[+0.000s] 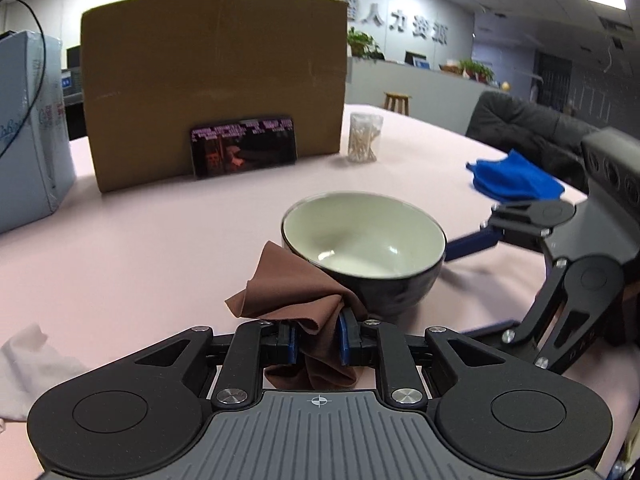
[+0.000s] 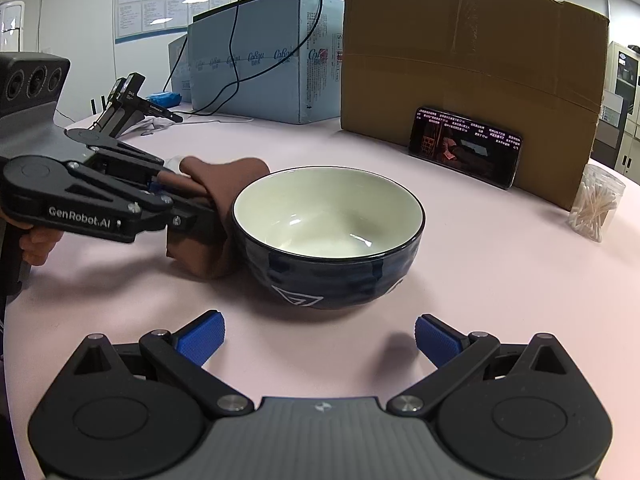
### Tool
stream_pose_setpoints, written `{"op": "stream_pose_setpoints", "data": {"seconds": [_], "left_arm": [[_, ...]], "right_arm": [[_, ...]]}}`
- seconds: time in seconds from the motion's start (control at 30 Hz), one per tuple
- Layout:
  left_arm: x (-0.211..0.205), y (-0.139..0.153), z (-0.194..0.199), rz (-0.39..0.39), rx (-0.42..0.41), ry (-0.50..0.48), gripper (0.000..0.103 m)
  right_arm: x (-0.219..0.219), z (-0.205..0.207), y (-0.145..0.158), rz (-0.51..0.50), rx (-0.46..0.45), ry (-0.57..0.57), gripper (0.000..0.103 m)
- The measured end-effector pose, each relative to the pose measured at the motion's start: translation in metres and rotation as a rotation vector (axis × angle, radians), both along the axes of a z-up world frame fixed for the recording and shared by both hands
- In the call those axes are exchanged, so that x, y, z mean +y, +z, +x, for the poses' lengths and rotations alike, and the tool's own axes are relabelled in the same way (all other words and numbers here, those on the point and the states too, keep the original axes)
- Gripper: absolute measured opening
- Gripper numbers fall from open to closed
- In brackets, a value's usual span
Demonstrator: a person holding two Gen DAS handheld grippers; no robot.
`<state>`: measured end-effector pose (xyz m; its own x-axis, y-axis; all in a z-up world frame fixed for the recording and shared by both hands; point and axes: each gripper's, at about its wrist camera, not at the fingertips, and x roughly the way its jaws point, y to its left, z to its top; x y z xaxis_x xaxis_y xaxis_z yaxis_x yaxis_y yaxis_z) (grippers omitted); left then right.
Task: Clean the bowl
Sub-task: 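Wipe the bowl's outer wall again with the left tool while the right tool holds the rim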
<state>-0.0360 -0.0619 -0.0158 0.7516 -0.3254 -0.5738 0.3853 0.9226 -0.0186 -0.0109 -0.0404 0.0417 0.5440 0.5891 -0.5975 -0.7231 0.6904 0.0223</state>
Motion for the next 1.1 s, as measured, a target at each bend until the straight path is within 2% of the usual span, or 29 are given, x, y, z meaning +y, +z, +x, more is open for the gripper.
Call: {"op": "stream_pose_setpoints", "data": {"seconds": [0.07,0.2,0.4,0.53,0.67,0.9,1.1], "left_arm": [[-0.003,-0.004,0.002,0.018,0.017,-0.015,0.018],[0.002,0.000,-0.002,-0.003,-0.011,-0.007,0.018],[-0.001,-0.005,-0.002,0.000,0.017,-0.030,0.019],[0.002,0.001,-0.004,-0.005,-0.009,-0.023,0.019],[0.005,0.001,-0.004,-0.006,-0.010,-0.010,0.019],[-0.014,-0.005,-0.004,0.016,0.021,-0.081,0.019],[-0.002,0.004,-0.009,-0.015,-0.015,-0.037,0.019]], "right_arm": [[-0.001,0.001,0.000,0.007,0.000,-0.005,0.103],[-0.005,0.002,0.003,0.039,-0.003,-0.016,0.103],[-0.023,0.010,0.012,0.177,-0.046,-0.107,0.103],[-0.035,0.012,0.018,0.284,-0.132,-0.179,0.103],[-0.033,0.021,0.015,0.275,-0.125,-0.213,0.103],[-0.029,0.035,0.010,0.253,-0.108,-0.270,0.103],[-0.030,0.042,0.005,0.243,-0.086,-0.296,0.103]]}}
